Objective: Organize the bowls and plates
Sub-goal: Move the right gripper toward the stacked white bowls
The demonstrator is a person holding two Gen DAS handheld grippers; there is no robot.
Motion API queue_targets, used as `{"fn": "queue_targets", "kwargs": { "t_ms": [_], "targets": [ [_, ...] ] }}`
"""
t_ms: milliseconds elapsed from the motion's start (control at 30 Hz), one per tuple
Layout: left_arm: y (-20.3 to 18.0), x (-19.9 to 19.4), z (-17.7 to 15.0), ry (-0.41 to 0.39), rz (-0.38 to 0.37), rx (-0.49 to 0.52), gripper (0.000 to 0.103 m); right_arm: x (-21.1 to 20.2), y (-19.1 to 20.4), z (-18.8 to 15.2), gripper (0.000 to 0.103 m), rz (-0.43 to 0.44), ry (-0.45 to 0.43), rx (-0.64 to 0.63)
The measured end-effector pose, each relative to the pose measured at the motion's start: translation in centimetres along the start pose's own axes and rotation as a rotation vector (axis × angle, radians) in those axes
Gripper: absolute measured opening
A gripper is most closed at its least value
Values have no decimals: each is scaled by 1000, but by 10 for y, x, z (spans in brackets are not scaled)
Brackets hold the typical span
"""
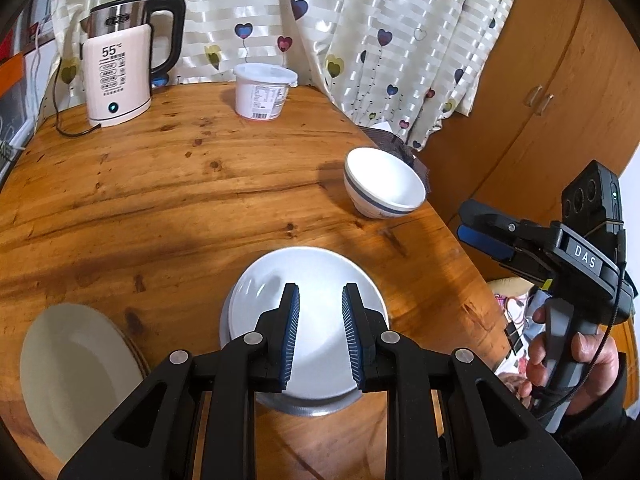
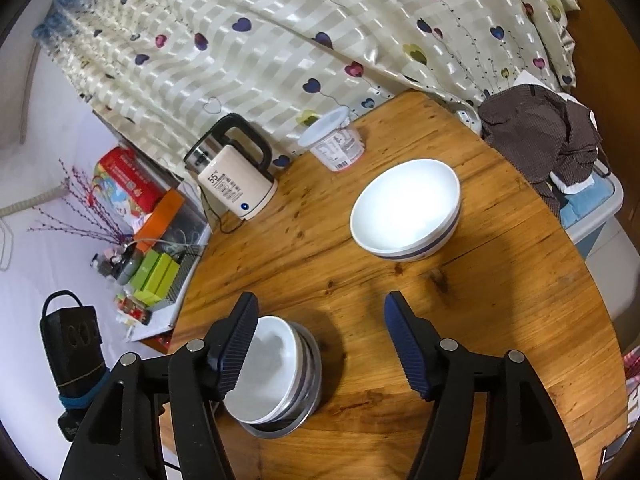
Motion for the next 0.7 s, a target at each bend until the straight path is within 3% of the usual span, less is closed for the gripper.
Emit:
{"fn": "queue_targets", "kwargs": {
  "t_ms": [400,700],
  "targets": [
    [-7,11,30,-29,-35,28,23,-1,-12,17,67,-16,-27,11],
    [-19,43,41,30,-62,88,23,2,-29,31,67,-133,-38,-14]
  ]
}}
Point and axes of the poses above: each gripper's, at about its wrist camera, not at the fingertips, and x roughly the way its jaws point, y to its left, z to its top, the point moved 9 cm from there along x, roughly the way its jaws point, and after that the axes turned 14 degrees about x, right-handed, at the moved point
